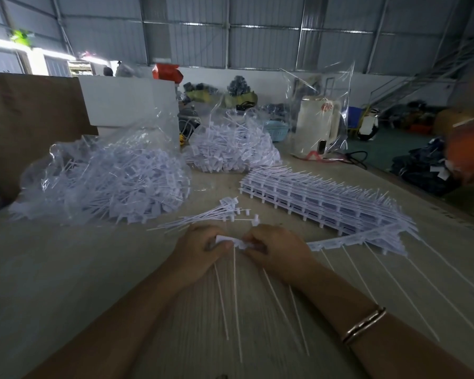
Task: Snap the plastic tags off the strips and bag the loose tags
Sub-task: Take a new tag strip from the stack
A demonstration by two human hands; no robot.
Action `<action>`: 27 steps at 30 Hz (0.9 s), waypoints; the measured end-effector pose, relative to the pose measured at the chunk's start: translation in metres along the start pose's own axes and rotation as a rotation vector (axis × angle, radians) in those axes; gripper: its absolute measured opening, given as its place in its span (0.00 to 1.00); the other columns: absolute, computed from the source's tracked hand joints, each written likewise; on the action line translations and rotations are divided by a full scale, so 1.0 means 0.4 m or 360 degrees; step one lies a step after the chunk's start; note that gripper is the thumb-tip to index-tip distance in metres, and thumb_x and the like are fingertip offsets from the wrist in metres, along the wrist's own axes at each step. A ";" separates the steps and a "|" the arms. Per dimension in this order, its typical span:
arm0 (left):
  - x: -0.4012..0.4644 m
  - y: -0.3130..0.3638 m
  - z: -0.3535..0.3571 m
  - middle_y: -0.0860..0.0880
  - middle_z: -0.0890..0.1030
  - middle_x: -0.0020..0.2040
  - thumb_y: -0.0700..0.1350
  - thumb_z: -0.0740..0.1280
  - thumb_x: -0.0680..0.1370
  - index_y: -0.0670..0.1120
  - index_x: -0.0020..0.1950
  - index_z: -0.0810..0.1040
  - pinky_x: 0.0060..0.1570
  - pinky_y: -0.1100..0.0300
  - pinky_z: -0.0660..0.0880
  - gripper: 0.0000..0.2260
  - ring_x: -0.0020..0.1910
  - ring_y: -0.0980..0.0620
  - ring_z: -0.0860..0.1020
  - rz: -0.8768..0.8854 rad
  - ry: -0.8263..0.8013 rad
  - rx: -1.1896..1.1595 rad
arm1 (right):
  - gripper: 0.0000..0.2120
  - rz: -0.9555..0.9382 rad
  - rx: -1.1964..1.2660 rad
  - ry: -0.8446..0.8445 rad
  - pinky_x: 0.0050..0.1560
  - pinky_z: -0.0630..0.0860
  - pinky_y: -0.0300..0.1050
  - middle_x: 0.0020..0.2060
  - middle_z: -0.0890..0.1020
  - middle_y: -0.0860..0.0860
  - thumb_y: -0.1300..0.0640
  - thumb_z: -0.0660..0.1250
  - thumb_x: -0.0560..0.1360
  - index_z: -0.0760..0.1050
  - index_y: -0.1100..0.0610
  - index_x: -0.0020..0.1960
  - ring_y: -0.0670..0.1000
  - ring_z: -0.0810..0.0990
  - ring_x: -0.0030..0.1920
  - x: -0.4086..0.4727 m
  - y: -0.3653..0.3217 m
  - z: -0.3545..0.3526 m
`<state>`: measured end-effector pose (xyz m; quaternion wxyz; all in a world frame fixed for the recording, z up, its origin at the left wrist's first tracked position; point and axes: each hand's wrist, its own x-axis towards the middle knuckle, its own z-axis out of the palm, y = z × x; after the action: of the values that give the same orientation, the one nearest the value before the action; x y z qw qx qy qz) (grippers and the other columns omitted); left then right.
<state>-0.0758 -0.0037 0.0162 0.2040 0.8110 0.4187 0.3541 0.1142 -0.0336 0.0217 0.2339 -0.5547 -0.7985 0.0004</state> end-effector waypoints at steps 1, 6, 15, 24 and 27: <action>0.000 0.001 -0.002 0.45 0.79 0.38 0.54 0.62 0.71 0.43 0.41 0.79 0.44 0.52 0.72 0.14 0.42 0.46 0.77 0.0003 0.0003 -0.0011 | 0.10 -0.0003 0.0054 -0.0004 0.40 0.67 0.40 0.44 0.80 0.48 0.47 0.62 0.77 0.77 0.51 0.50 0.46 0.74 0.42 -0.001 0.000 0.000; 0.000 0.000 0.003 0.49 0.79 0.42 0.48 0.65 0.76 0.51 0.44 0.77 0.48 0.56 0.70 0.03 0.47 0.49 0.75 -0.0035 0.0136 -0.0049 | 0.11 0.0049 0.0375 0.0066 0.43 0.74 0.45 0.39 0.81 0.49 0.51 0.62 0.78 0.78 0.56 0.46 0.47 0.77 0.38 0.002 -0.010 -0.005; -0.015 0.015 -0.013 0.46 0.82 0.43 0.39 0.61 0.78 0.37 0.45 0.78 0.46 0.67 0.71 0.08 0.45 0.53 0.78 -0.0165 0.0118 -0.0874 | 0.10 0.0184 0.0750 0.0353 0.45 0.77 0.53 0.36 0.79 0.47 0.53 0.58 0.80 0.74 0.55 0.43 0.47 0.79 0.39 -0.004 -0.046 0.005; -0.003 0.009 0.005 0.52 0.78 0.54 0.54 0.62 0.72 0.50 0.54 0.79 0.63 0.52 0.65 0.15 0.57 0.51 0.73 -0.0176 0.0204 0.0158 | 0.08 -0.0079 0.0209 0.0319 0.43 0.69 0.40 0.46 0.77 0.48 0.52 0.66 0.75 0.74 0.54 0.52 0.46 0.74 0.44 -0.007 -0.063 0.003; -0.012 0.018 -0.002 0.51 0.79 0.53 0.61 0.56 0.71 0.53 0.49 0.80 0.63 0.45 0.64 0.19 0.58 0.49 0.74 -0.0050 0.0121 -0.0214 | 0.10 -0.0123 0.0207 0.0325 0.47 0.70 0.45 0.48 0.78 0.51 0.53 0.66 0.75 0.74 0.56 0.54 0.50 0.76 0.47 -0.003 -0.077 0.005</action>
<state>-0.0745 -0.0115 0.0192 0.2475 0.7747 0.4140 0.4088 0.0864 -0.0463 0.0275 0.3493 -0.5043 -0.7896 -0.0132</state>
